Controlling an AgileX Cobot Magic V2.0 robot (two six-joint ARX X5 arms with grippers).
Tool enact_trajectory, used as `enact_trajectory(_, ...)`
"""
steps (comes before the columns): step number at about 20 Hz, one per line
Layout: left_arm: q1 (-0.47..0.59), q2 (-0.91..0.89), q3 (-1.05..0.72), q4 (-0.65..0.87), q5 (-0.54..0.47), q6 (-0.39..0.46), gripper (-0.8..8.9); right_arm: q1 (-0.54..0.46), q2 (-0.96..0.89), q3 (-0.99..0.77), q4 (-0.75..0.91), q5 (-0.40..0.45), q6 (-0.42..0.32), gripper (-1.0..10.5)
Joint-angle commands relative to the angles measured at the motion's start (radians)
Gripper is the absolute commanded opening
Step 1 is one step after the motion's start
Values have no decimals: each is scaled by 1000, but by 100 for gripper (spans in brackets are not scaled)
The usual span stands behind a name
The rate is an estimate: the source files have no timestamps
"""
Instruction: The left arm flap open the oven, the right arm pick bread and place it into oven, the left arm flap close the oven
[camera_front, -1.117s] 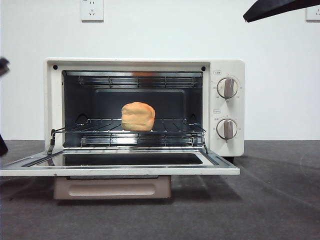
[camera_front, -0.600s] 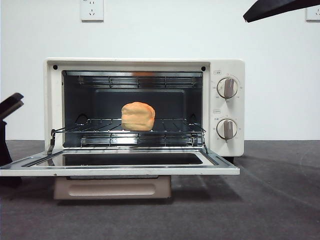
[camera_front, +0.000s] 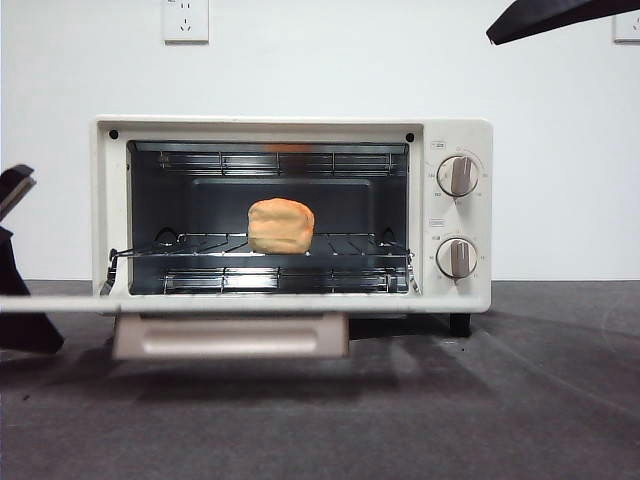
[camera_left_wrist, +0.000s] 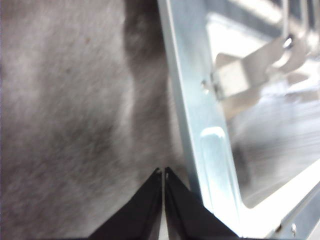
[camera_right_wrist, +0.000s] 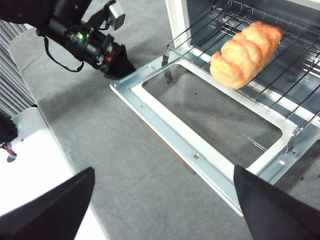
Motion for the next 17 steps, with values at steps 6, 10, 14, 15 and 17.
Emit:
enact_trajectory(6, 31, 10, 8, 242, 155, -177, 14, 10, 8, 8, 7, -1, -3, 440)
enact_trajectory(10, 43, 10, 10, 412, 158, -266, 14, 10, 8, 8, 7, 0, -3, 440)
enact_trajectory(14, 43, 10, 12, 587, 151, -333, 15, 10, 9, 8, 7, 3, -2, 440)
enact_trajectory(15, 43, 10, 12, 615, 147, -347, 15, 10, 9, 8, 7, 3, 0, 440)
enact_trajectory(17, 43, 10, 12, 653, 133, -364, 15, 10, 9, 8, 7, 3, 1, 440)
